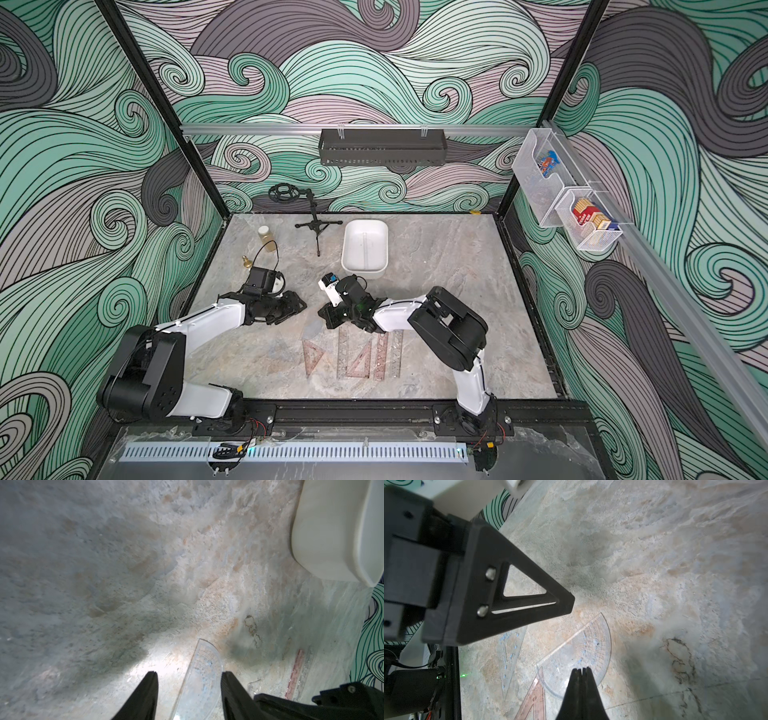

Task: Put the scattered rulers into the storage box
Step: Pick up the ruler from the center of the board.

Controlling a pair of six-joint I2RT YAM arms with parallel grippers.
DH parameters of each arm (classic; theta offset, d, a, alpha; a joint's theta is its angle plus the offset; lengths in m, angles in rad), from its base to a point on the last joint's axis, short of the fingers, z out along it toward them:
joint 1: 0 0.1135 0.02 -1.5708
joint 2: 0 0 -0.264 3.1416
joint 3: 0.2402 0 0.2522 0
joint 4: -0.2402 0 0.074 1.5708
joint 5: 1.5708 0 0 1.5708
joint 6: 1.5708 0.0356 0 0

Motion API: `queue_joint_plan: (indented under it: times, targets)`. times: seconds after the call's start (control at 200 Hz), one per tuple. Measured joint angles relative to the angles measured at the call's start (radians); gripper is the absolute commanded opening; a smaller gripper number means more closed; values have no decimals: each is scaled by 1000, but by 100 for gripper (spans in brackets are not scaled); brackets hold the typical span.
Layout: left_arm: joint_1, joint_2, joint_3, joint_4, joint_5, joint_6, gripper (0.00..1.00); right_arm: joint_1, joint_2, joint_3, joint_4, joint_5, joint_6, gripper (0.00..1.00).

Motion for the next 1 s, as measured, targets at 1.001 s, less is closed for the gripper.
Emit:
queue_joint_plan:
  times: [1.001]
  targets:
    - [3, 52, -13, -9, 132, -10, 57, 18, 55, -6, -4, -28, -1, 0]
